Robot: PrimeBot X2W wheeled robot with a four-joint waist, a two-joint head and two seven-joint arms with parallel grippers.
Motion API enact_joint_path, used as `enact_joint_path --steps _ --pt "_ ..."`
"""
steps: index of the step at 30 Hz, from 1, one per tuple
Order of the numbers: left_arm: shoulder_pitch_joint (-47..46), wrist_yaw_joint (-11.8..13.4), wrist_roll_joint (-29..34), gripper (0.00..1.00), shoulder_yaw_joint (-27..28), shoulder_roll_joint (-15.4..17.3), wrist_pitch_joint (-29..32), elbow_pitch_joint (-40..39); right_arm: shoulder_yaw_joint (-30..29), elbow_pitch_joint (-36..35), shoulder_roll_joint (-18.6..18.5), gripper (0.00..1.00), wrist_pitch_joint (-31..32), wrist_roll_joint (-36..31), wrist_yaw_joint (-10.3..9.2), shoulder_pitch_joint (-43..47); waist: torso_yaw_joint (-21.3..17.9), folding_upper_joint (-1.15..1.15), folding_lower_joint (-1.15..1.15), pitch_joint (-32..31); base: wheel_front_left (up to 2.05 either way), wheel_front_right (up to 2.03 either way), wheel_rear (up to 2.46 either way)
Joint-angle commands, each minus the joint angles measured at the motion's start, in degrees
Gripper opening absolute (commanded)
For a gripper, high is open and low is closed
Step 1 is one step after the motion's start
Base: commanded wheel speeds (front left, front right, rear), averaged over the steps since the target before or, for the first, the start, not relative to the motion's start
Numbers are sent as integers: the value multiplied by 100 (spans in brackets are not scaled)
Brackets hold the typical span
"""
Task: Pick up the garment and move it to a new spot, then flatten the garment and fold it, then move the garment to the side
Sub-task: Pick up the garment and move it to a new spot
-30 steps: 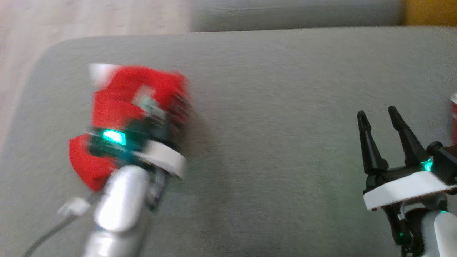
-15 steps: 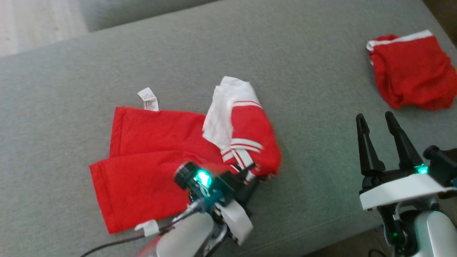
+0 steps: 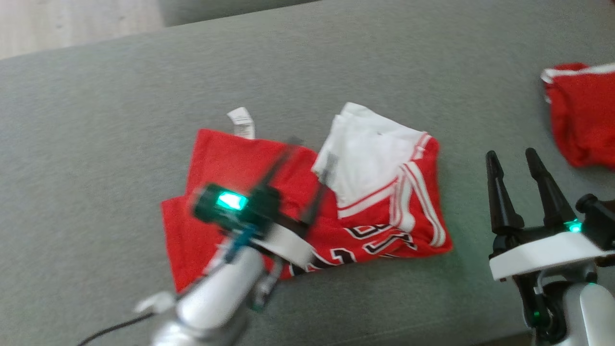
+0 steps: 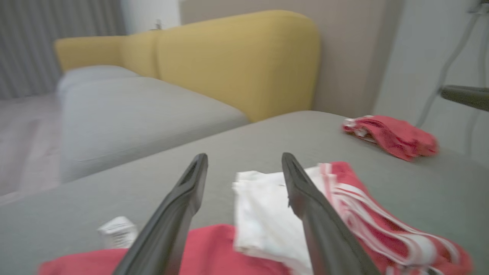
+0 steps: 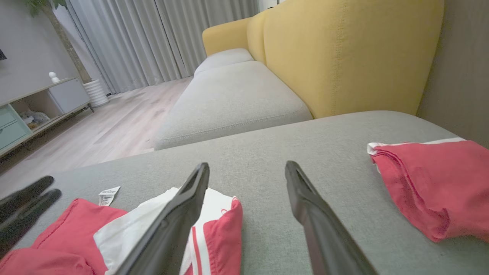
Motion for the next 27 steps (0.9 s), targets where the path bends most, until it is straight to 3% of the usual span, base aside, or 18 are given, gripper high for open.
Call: enact_joint_path --steps 1,8,15,21,27 --pt "-36 133 -34 100 370 198 -62 -268 108 -246 -81 100 31 -49 -4 -217 237 0 0 -85 0 0 0" --pt "590 674 -73 100 1591 974 -66 -982 88 -367 -146 100 183 -98 -4 -165 684 0 0 -151 0 0 0" --pt "1317 872 -222 100 2468 1531 -67 -1289 -19 -464 -157 100 322 -154 -4 -54 1012 0 0 -300 0 0 0" --pt "1960 950 -480 100 2898 1829 -59 -1585 -14 -514 -148 100 414 -214 -4 119 1068 0 0 -515 0 0 0" --pt "2487 1027 -563 100 2869 1993 221 -2170 18 -611 -125 100 527 -298 -4 365 996 0 0 -740 0 0 0"
